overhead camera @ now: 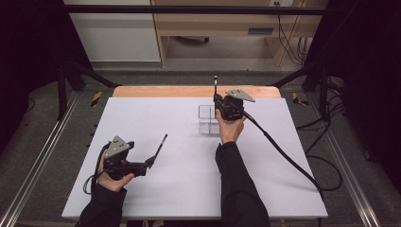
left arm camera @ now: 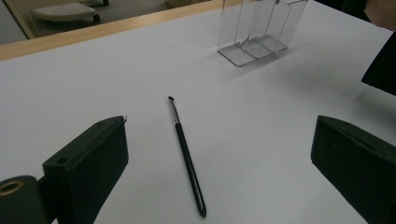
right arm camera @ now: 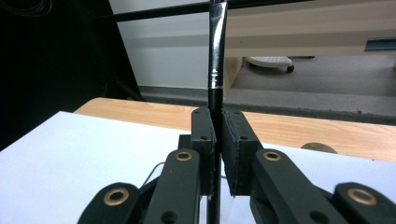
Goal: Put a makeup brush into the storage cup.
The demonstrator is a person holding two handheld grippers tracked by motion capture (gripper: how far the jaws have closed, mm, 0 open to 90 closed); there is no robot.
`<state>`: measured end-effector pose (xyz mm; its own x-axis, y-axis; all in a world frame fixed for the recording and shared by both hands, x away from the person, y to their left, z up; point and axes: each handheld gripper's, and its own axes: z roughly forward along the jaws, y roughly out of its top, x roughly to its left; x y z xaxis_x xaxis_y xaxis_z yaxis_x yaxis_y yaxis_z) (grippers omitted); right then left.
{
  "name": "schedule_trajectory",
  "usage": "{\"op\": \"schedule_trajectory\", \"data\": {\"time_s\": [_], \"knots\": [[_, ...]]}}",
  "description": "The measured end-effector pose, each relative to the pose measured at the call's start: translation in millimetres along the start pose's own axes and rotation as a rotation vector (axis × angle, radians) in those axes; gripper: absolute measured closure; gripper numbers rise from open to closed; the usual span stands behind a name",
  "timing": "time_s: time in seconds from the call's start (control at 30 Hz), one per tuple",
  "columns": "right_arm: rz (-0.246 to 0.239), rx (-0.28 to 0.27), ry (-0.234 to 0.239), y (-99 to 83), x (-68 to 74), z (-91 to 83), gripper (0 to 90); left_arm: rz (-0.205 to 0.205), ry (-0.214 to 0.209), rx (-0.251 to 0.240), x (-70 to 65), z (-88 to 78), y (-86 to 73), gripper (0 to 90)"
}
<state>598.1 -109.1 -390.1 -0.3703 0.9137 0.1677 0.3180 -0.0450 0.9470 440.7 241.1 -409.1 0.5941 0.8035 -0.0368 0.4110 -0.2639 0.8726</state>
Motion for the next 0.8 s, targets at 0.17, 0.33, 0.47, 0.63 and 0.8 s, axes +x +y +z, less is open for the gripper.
{"op": "schedule_trajectory", "data": {"time_s": [0.17,0.33,0.47,0.63,0.8], "knots": [[0.001,0.008,-0.001,-3.3,0.5,0.4,84.3,-0.001,0.000,-0.001,0.0,-0.1,0.0,3.4],[0.009,0.025,-0.004,-8.5,-1.5,0.3,84.3,0.001,0.000,0.000,-0.3,0.1,0.0,3.3],[0.012,0.031,-0.004,-12.8,-2.9,0.7,84.3,0.002,0.001,0.001,-0.3,0.3,0.0,3.3],[0.009,0.044,-0.005,-16.1,-1.9,1.8,84.3,0.002,0.000,0.001,-0.5,0.4,-0.1,3.3],[0.010,0.052,-0.005,-18.4,-1.0,3.0,84.3,0.001,0.000,0.000,-0.2,0.2,-0.1,3.3]]}}
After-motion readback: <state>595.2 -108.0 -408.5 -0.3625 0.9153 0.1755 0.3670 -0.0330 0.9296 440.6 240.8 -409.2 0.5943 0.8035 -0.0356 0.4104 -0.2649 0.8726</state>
